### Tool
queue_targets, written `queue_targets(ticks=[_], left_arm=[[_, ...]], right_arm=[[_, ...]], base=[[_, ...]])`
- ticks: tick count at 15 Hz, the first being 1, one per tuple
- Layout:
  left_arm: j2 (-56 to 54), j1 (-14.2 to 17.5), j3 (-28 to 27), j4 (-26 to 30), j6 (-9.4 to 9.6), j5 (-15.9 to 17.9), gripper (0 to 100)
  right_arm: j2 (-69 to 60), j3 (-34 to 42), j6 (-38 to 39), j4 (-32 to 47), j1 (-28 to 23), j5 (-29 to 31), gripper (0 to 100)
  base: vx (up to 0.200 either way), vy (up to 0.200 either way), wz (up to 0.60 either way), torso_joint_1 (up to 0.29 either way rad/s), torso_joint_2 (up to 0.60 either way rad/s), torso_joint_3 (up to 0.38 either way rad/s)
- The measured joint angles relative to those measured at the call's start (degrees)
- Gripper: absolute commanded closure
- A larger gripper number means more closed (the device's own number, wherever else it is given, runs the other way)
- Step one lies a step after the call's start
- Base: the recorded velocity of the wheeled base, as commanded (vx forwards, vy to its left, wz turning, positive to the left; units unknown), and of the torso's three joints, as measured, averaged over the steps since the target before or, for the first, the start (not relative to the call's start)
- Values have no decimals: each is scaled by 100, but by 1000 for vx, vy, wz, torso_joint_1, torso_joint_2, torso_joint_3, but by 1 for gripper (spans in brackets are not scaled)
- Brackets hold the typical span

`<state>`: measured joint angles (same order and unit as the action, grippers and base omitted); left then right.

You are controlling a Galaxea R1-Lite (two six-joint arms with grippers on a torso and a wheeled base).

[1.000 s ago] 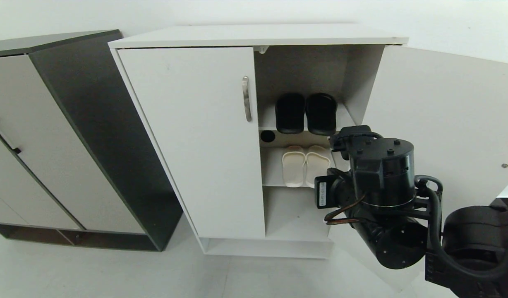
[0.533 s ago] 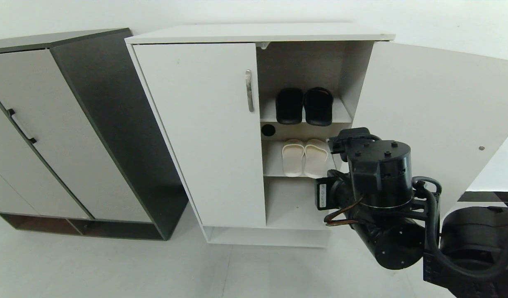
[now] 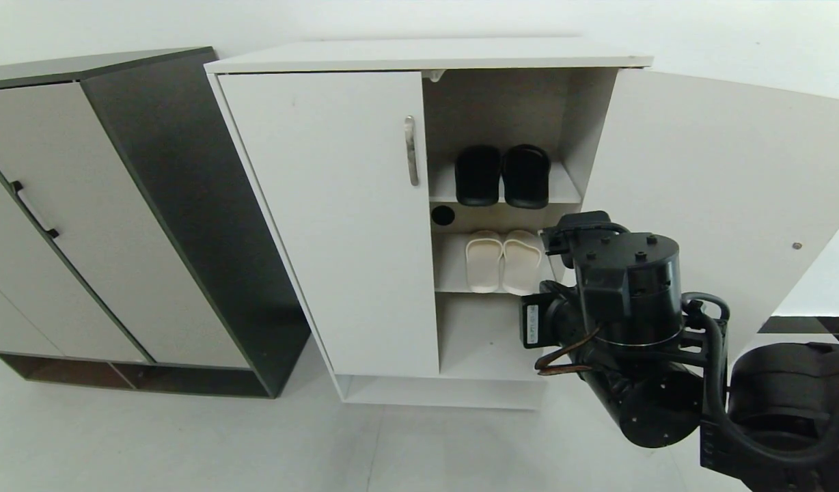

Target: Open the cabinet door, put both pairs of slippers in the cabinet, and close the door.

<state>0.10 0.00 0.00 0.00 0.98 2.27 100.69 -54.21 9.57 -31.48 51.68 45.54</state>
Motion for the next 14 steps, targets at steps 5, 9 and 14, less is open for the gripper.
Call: queue_targets(ticks=[5, 9, 14], left_arm=[[0, 0, 0, 0, 0, 2, 100], [0, 0, 0, 0, 0, 2, 100], [0, 0, 0, 0, 0, 2, 100]], right_arm=[[7, 9, -43, 15, -11, 0, 100], [11, 11, -44, 11, -9, 0, 100], [11, 13, -35, 2, -5, 0, 100]], base=[[0, 0, 0, 25, -206, -203], [0, 0, 0, 84, -448, -347], [0, 0, 0, 134, -455, -332]])
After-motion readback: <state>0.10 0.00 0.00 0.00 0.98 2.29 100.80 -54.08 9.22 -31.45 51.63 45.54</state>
